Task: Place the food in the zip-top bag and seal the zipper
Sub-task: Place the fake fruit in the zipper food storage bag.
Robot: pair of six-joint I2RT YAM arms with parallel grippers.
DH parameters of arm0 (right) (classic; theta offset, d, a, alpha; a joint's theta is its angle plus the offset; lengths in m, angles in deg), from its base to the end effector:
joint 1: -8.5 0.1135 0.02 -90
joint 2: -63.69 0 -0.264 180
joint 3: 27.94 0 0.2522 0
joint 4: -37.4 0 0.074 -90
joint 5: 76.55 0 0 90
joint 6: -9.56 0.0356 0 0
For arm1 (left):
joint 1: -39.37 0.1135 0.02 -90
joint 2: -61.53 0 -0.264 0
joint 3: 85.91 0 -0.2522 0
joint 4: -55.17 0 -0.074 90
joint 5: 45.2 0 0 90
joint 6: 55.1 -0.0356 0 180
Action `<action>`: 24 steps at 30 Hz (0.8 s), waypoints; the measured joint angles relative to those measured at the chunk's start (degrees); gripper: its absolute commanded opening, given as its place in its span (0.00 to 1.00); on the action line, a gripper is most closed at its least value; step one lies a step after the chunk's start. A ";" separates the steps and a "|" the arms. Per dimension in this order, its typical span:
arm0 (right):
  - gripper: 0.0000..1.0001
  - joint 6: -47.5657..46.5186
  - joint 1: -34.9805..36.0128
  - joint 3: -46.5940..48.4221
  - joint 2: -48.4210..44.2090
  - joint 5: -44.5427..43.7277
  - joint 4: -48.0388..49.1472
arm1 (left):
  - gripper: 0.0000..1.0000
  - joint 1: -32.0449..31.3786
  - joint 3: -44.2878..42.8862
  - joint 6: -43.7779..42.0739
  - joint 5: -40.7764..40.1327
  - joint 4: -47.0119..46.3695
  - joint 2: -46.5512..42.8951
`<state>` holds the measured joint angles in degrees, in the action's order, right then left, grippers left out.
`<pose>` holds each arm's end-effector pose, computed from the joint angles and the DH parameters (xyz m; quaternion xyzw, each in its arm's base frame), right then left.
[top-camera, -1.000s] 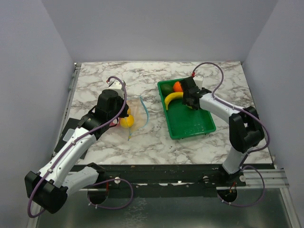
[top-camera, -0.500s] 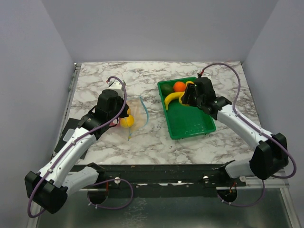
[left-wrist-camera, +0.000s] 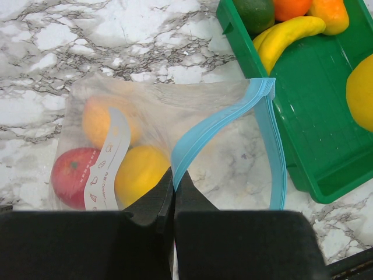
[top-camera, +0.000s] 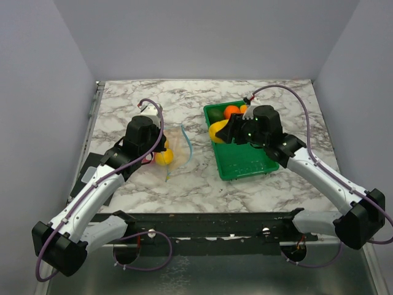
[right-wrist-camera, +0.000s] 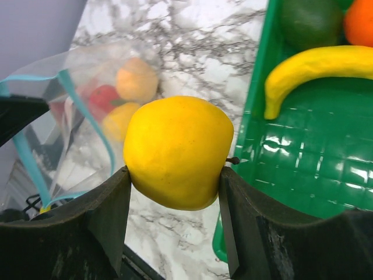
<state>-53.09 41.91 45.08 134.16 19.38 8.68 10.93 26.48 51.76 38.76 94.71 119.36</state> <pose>0.2333 0.1583 0.3253 -0.0721 0.8451 0.3049 0.4333 0.1978 -0.1029 0.3255 0.0608 0.8620 -0.1509 0.4800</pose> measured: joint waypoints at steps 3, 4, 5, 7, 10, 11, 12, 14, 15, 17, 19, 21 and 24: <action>0.25 -0.59 1.97 0.02 -0.11 2.32 1.05 | 0.00 0.00 0.00 0.00 0.02 0.00 0.00; 0.25 -0.92 2.84 0.04 -0.13 2.80 1.29 | 0.00 0.00 0.00 0.00 0.00 0.00 0.00; 0.25 -1.22 3.85 0.09 -0.13 3.19 1.51 | 0.00 0.00 0.00 0.00 0.00 0.00 0.00; 0.26 -1.84 5.90 0.46 -0.09 3.87 1.62 | 0.00 0.00 0.00 0.00 0.00 0.00 0.00; 0.27 -2.43 8.66 1.64 0.31 4.11 1.73 | 0.00 0.00 0.00 0.00 0.00 0.00 0.00; 0.27 -2.60 9.46 2.23 0.59 4.13 1.86 | 0.00 0.00 0.00 0.00 0.00 0.00 0.00; 0.27 -2.86 10.25 2.84 0.96 4.13 1.99 | 0.00 0.00 0.00 0.00 0.00 0.00 0.00; 0.27 -3.26 11.69 4.28 1.99 4.11 2.16 | 0.00 0.00 0.00 0.00 0.00 0.00 0.00; 0.27 -3.41 12.24 4.81 2.47 4.11 2.23 | 0.00 0.00 0.00 0.00 0.00 0.00 0.00; 0.27 -3.65 13.49 6.32 3.93 4.09 2.49 | 0.00 0.00 0.00 0.00 0.00 0.00 0.07; 0.27 -3.91 14.43 7.69 5.40 4.00 2.67 | 0.00 0.00 0.00 0.00 0.00 0.00 0.22; 0.27 -4.11 15.23 8.92 6.93 3.96 2.86 | 0.00 0.00 0.00 0.00 0.00 0.00 0.31; 0.27 -4.42 16.11 10.60 9.25 3.80 3.04 | 0.00 0.00 0.00 0.00 0.00 0.00 0.31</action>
<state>-57.51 58.02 55.68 143.41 23.19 11.72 10.93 26.48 51.76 38.76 94.71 119.66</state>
